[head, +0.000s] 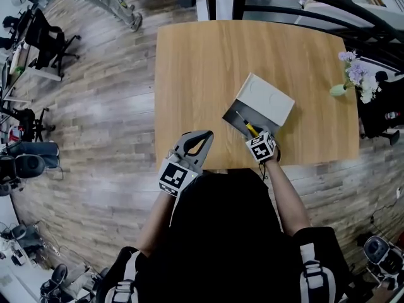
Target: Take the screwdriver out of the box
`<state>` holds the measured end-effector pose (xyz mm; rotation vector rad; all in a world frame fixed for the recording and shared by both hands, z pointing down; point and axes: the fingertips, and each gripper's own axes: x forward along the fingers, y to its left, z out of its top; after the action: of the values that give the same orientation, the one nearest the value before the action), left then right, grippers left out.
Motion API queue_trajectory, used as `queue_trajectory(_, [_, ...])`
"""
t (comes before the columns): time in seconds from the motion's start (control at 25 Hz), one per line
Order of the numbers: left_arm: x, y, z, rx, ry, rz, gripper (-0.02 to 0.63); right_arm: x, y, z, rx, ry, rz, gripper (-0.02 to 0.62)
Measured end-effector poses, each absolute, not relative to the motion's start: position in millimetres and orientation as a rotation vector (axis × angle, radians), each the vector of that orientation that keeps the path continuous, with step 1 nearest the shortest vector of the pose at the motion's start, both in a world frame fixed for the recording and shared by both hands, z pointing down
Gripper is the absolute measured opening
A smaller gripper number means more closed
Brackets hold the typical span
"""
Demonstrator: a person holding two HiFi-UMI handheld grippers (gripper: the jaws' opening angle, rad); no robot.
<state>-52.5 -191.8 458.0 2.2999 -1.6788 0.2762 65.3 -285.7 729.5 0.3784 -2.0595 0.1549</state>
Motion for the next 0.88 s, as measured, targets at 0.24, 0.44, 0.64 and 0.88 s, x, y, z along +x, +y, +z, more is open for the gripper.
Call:
queue_trajectory(0.24, [-54.1,-182.7,454.1,2.340,-1.649,0.266,0.021,79.6,-290.6,715.2,0.494,-2.052,0.123,0.092])
queue_trajectory(0.44, [-61.0,-169.2,455.2,2.360,-1.622,0.261,0.021,83.5,-292.1,701.6,0.576,-2.056,0.116,0.092])
queue_trajectory(0.64, [-70.8,-154.3,458.6,2.375,-1.590,0.260,0.021,79.4,-281.8,686.9,0.642,-2.067,0.115,0.092])
queue_trajectory(0.88, [-76.8,-140.9,458.9,2.428,-1.527,0.260,0.021,70.4,-268.7,662.2,0.752,-2.108,0.092,0.092])
